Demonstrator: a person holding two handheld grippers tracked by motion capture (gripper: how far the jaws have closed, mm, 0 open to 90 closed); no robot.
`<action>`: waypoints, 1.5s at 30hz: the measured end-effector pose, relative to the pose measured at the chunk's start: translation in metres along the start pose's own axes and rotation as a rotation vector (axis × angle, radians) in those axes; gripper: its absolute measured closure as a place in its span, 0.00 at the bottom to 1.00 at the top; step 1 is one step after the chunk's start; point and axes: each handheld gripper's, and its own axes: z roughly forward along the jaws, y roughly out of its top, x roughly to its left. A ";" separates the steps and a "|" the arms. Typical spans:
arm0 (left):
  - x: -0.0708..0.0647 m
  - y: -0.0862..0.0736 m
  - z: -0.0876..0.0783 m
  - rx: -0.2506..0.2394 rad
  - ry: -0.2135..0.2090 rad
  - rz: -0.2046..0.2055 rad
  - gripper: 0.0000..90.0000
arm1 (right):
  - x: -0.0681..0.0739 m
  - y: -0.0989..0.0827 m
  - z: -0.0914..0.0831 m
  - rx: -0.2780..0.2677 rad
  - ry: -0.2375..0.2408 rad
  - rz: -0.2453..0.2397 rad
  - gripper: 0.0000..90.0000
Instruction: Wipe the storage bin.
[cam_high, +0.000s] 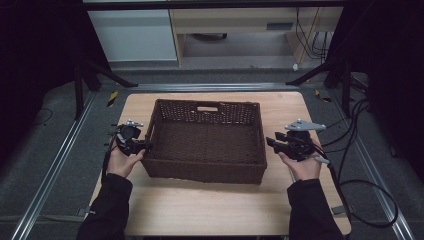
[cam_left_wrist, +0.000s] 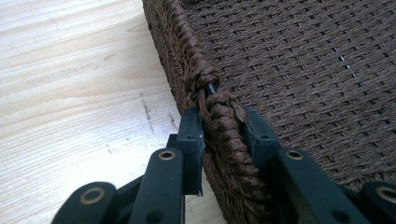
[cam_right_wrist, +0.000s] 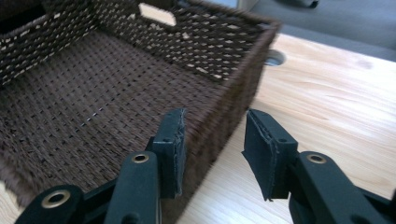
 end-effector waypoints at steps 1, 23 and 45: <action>0.000 0.000 0.000 -0.003 0.000 -0.001 0.79 | 0.002 0.001 0.007 0.013 0.007 -0.001 0.66; -0.006 -0.008 -0.020 -0.055 -0.001 -0.027 0.84 | 0.015 -0.011 0.008 0.068 0.079 0.008 0.80; 0.003 -0.002 -0.022 -0.095 0.019 -0.048 0.86 | 0.012 -0.007 0.022 0.047 -0.004 0.027 0.78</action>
